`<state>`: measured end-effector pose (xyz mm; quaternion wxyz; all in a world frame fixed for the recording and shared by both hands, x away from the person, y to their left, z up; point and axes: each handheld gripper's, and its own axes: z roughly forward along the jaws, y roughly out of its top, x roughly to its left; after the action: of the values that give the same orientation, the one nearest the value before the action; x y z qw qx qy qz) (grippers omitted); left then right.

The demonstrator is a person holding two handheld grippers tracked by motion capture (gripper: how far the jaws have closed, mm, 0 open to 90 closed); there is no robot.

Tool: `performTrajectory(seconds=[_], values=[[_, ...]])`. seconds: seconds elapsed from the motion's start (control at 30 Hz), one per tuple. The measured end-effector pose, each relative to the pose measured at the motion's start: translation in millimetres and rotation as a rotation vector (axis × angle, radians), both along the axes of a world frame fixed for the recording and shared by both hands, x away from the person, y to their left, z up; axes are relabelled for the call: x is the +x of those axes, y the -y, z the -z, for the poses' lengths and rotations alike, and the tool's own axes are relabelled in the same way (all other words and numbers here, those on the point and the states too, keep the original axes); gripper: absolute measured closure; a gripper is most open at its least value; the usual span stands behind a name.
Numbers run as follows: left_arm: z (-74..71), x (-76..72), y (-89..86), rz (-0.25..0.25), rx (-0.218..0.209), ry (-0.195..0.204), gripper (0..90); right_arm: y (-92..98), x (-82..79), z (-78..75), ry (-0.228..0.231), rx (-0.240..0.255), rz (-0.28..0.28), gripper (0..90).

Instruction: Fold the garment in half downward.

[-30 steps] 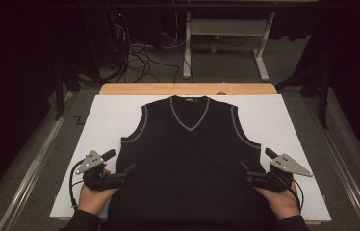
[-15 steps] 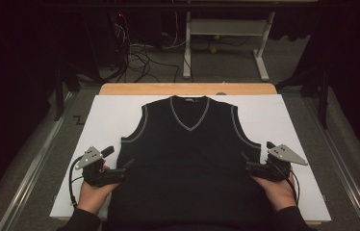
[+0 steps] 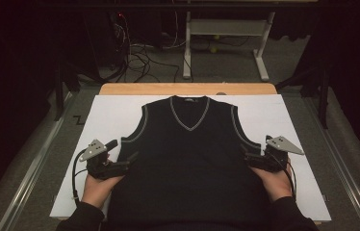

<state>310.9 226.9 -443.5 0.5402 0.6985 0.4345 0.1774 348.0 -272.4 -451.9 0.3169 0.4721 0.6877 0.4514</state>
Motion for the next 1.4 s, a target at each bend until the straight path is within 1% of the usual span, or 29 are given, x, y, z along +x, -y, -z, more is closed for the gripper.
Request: performTrajectory(seconds=[0.1, 0.13, 0.27, 0.3, 0.33, 0.37, 0.4, 0.43, 0.5, 0.53, 0.57, 0.6, 0.63, 0.67, 0.7, 0.73, 0.77, 0.83, 0.87, 0.93, 1.03, 1.07, 1.1, 1.13, 1.17, 1.23, 1.3, 1.33, 1.4], values=[[1.4, 6.1, 0.5, -0.001, 0.016, -0.013, 0.0, 1.5, 4.3, 0.7, -0.017, -0.001, 0.007, 0.3], [3.3, 9.1, 1.0, -0.015, 0.036, -0.017, 0.0, 1.8, 6.6, 0.5, -0.026, -0.007, 0.003, 0.3], [6.6, 16.5, -1.3, -0.040, 0.048, -0.030, 0.0, 1.5, 9.8, -1.0, -0.032, -0.010, -0.007, 0.3], [9.8, 25.0, -2.5, -0.050, 0.070, -0.055, 0.0, 0.7, 12.0, -2.1, -0.035, -0.017, -0.010, 0.3], [9.8, 25.0, -2.5, -0.050, 0.070, -0.055, 0.0, 0.5, 13.4, -2.3, -0.040, -0.019, -0.009, 0.3], [11.7, 29.7, -3.0, -0.060, 0.082, -0.078, 0.0, 0.5, 13.4, -2.3, -0.040, -0.019, -0.009, 0.3], [14.3, 38.7, -4.7, -0.084, 0.111, -0.122, 0.0, 0.8, 17.0, -1.5, -0.054, -0.026, -0.005, 0.3], [14.3, 38.7, -4.7, -0.084, 0.111, -0.122, 0.0, 1.0, 19.1, -0.5, -0.068, -0.029, 0.001, 0.3], [15.9, 52.2, -9.0, -0.138, 0.167, -0.198, 0.0, 2.4, 23.8, 2.8, -0.101, -0.029, 0.009, 1.6], [15.9, 52.2, -9.0, -0.138, 0.167, -0.198, 0.2, 3.3, 26.5, 4.5, -0.122, -0.027, 0.014, 3.2], [19.4, 60.8, -12.6, -0.199, 0.203, -0.271, 3.8, 4.4, 29.0, 6.2, -0.142, -0.024, 0.014, 4.8], [19.4, 60.8, -12.6, -0.199, 0.203, -0.271, 7.1, 4.4, 29.0, 6.2, -0.142, -0.024, 0.014, 4.8], [22.7, 64.8, -15.4, -0.208, 0.204, -0.309, 9.9, 6.4, 33.6, 8.9, -0.186, -0.041, 0.032, 8.7], [27.2, 68.7, -17.6, -0.209, 0.203, -0.346, 12.4, 7.7, 35.2, 9.9, -0.208, -0.047, 0.040, 12.0], [32.0, 72.1, -18.5, -0.212, 0.211, -0.392, 12.4, 7.7, 35.2, 9.9, -0.208, -0.047, 0.040, 12.0], [36.5, 74.9, -18.2, -0.207, 0.219, -0.425, 13.1, 11.8, 38.3, 12.6, -0.245, -0.052, 0.053, 16.6], [37.2, 73.3, -15.7, -0.217, 0.237, -0.404, 13.1, 11.8, 38.3, 12.6, -0.245, -0.052, 0.053, 16.6], [36.3, 73.5, -10.1, -0.226, 0.263, -0.404, 17.1, 16.7, 40.5, 15.3, -0.293, -0.055, 0.063, 22.1], [35.4, 72.5, -7.0, -0.221, 0.290, -0.392, 27.1, 20.6, 41.6, 18.4, -0.336, -0.058, 0.058, 28.6], [35.6, 72.3, -6.5, -0.226, 0.294, -0.390, 29.5, 21.8, 41.6, 19.8, -0.355, -0.063, 0.051, 29.7], [35.9, 70.8, -5.6, -0.202, 0.315, -0.374, 41.4, 20.9, 38.1, 19.5, -0.354, -0.078, 0.047, 36.1], [35.8, 69.8, -5.8, -0.180, 0.316, -0.369, 51.6, 18.3, 34.3, 18.4, -0.355, -0.120, 0.036, 46.3], [35.8, 69.0, -6.2, -0.166, 0.316, -0.367, 55.8, 17.5, 32.4, 18.3, -0.353, -0.127, 0.029, 50.9], [36.0, 68.1, -6.4, -0.156, 0.311, -0.365, 60.8, 17.5, 32.4, 18.3, -0.353, -0.127, 0.029, 50.9], [35.8, 67.2, -6.0, -0.148, 0.306, -0.369, 60.8, 17.8, 30.8, 18.4, -0.352, -0.122, 0.025, 55.8], [35.4, 64.7, -2.7, -0.132, 0.324, -0.354, 74.8, 18.3, 29.0, 18.4, -0.348, -0.120, 0.024, 65.5], [36.9, 59.8, 1.8, -0.148, 0.355, -0.315, 77.0, 17.2, 27.2, 18.0, -0.344, -0.126, 0.010, 72.5], [37.6, 58.1, 1.5, -0.152, 0.341, -0.312, 78.0, 14.8, 24.5, 17.4, -0.328, -0.154, 0.005, 77.0], [38.4, 56.8, -2.7, -0.150, 0.292, -0.325, 78.3, 14.4, 23.3, 16.1, -0.317, -0.160, -0.001, 80.3]])
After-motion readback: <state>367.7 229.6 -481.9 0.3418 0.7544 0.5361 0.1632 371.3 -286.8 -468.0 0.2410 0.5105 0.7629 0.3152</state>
